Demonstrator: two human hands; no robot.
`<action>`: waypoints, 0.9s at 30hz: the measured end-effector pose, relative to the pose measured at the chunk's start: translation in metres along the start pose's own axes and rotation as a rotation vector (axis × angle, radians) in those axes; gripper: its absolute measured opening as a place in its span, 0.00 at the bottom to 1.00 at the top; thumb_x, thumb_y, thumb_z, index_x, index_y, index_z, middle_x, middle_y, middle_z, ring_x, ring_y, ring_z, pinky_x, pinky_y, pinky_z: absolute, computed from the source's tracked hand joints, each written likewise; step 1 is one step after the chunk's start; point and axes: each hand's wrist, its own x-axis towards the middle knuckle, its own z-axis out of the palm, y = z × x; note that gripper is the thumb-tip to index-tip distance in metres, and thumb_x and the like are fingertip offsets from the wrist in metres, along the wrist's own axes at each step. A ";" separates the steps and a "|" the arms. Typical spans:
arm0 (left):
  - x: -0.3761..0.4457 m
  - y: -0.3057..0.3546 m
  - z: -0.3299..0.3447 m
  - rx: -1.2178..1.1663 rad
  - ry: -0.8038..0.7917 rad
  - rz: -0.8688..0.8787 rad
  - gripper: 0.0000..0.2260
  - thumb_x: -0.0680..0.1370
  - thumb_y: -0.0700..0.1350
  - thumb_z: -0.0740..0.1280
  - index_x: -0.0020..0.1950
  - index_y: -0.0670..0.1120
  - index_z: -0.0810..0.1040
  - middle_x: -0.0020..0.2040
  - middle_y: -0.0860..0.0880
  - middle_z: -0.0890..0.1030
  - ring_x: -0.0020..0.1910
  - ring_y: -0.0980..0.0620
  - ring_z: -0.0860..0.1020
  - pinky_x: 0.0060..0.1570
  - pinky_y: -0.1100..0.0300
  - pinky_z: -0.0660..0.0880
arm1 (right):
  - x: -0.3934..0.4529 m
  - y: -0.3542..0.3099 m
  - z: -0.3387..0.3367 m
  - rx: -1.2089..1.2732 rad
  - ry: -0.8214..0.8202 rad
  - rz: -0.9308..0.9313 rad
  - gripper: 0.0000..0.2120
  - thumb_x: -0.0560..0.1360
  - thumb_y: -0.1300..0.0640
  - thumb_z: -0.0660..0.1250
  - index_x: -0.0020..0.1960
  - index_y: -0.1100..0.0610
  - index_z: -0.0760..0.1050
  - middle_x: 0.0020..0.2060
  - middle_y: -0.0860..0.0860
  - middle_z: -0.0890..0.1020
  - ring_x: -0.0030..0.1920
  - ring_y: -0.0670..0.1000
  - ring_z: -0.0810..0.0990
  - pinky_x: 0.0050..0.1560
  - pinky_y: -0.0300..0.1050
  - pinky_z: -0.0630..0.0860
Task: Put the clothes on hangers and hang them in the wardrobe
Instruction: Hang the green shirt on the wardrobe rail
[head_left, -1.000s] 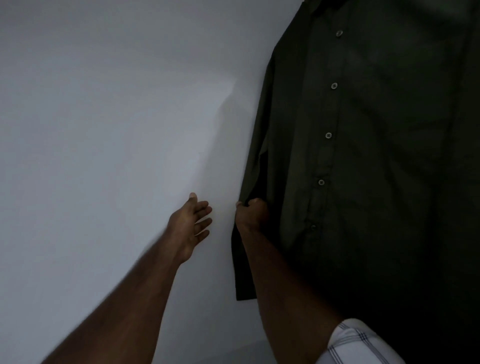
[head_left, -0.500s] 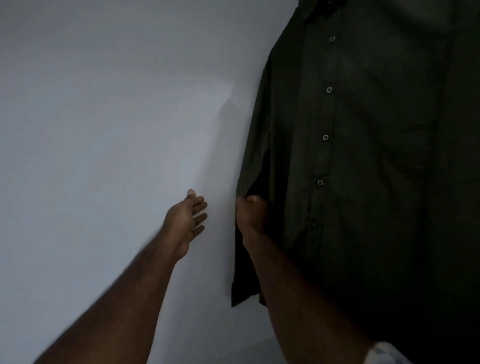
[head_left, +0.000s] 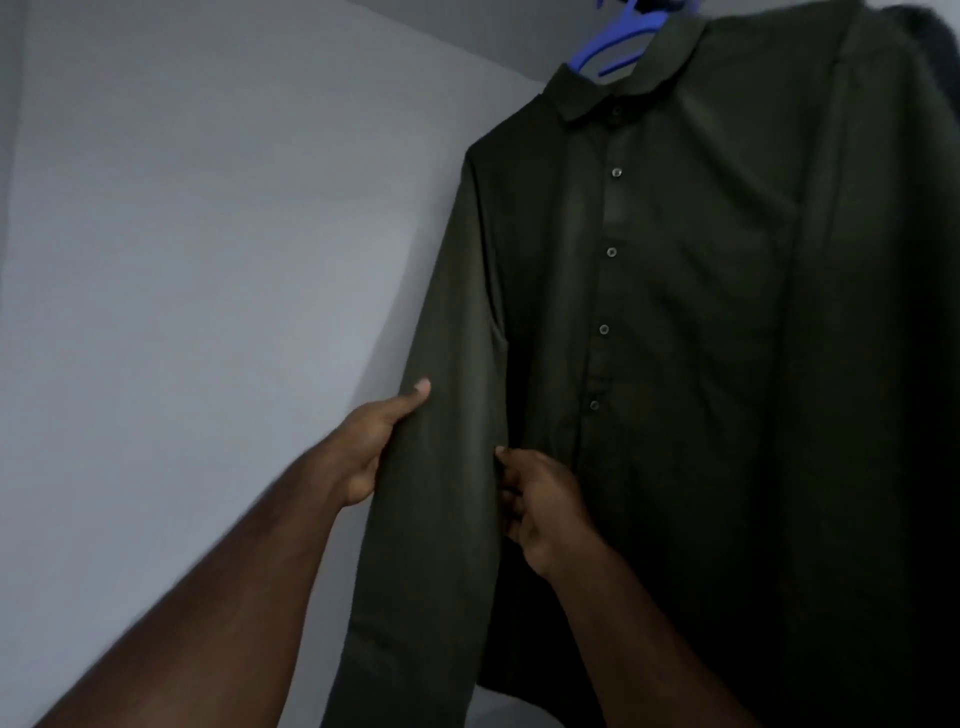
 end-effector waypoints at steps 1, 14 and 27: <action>-0.003 0.003 0.002 0.037 0.064 0.043 0.21 0.74 0.55 0.74 0.61 0.43 0.82 0.57 0.43 0.85 0.54 0.45 0.84 0.55 0.51 0.80 | 0.001 0.002 -0.001 -0.063 0.025 -0.018 0.07 0.78 0.54 0.68 0.52 0.56 0.80 0.43 0.55 0.84 0.40 0.53 0.80 0.42 0.47 0.77; -0.044 0.026 -0.025 0.796 0.866 0.658 0.12 0.77 0.40 0.66 0.60 0.47 0.78 0.53 0.45 0.81 0.50 0.41 0.79 0.50 0.50 0.75 | -0.024 -0.004 0.006 -0.251 0.088 -0.128 0.08 0.77 0.58 0.72 0.54 0.54 0.77 0.48 0.53 0.84 0.44 0.50 0.82 0.36 0.41 0.77; -0.072 0.025 0.011 1.004 0.830 0.633 0.16 0.78 0.43 0.65 0.65 0.53 0.74 0.60 0.50 0.78 0.52 0.44 0.79 0.48 0.51 0.74 | -0.046 -0.026 0.042 -0.312 -0.129 -0.272 0.12 0.77 0.57 0.71 0.60 0.55 0.76 0.46 0.53 0.83 0.41 0.48 0.82 0.40 0.44 0.80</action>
